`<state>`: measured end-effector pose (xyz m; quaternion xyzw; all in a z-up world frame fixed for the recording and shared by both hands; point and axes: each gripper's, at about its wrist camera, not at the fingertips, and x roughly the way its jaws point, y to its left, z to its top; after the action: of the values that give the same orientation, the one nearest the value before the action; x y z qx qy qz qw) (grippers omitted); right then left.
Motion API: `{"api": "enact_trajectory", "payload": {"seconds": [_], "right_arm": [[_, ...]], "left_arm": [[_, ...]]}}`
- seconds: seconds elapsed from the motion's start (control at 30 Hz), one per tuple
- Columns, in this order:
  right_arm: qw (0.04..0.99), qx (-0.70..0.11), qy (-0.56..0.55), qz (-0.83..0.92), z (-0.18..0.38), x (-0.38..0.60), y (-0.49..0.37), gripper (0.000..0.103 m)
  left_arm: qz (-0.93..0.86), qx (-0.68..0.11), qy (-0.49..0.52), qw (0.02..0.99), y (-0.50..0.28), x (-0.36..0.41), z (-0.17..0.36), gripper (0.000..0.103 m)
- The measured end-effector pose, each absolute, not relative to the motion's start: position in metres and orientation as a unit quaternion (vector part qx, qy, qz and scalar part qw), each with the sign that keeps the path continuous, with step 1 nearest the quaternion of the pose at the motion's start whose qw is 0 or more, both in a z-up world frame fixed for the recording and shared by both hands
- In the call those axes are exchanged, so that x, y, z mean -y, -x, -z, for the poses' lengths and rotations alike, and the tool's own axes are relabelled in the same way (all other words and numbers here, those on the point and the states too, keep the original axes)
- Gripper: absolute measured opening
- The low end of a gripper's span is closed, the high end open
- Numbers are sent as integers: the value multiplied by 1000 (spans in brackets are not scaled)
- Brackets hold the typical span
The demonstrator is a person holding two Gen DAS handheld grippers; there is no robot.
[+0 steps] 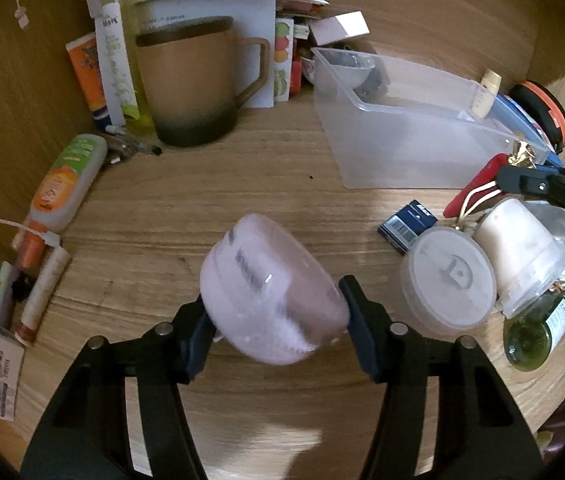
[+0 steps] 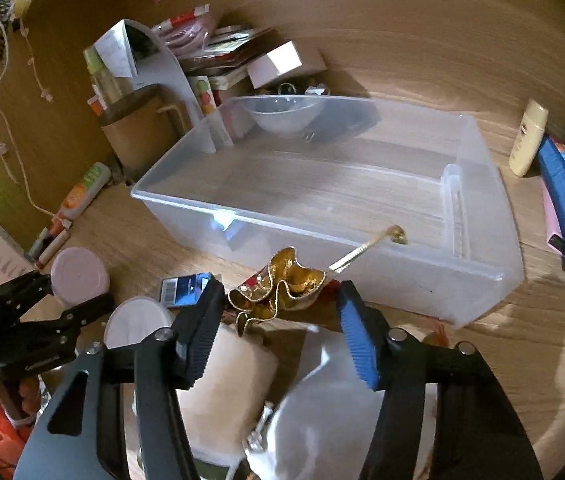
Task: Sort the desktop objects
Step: 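Grasp the pink round container with left tool while right tool grasps the red-gold pouch, then carry the pink container with left tool while right tool carries the pouch over the clear bin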
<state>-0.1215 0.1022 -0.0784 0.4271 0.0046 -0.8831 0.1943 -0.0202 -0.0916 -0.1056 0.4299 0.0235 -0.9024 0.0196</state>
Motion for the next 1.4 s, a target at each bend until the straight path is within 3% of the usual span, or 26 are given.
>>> {"api": "enact_trajectory", "payload": {"seconds": [0.23,0.4,1.03,1.4], "right_arm": [[178,-16,-398,900,69,-98,113,34],[173,-18,-376,910,56,-100,103,28],[151,-3,-283,947,-14,-147,59,26],[143,3,-263,954,-23,-166,63,26]], "left_arm": [[908,-23,-418,14,20,99,97,58],[913,-28,-407,9,20,102,87,58],[936,-24,-351,-3,31,101,16,58],[944,-21,-328,-27,66,83,-24,58]]}}
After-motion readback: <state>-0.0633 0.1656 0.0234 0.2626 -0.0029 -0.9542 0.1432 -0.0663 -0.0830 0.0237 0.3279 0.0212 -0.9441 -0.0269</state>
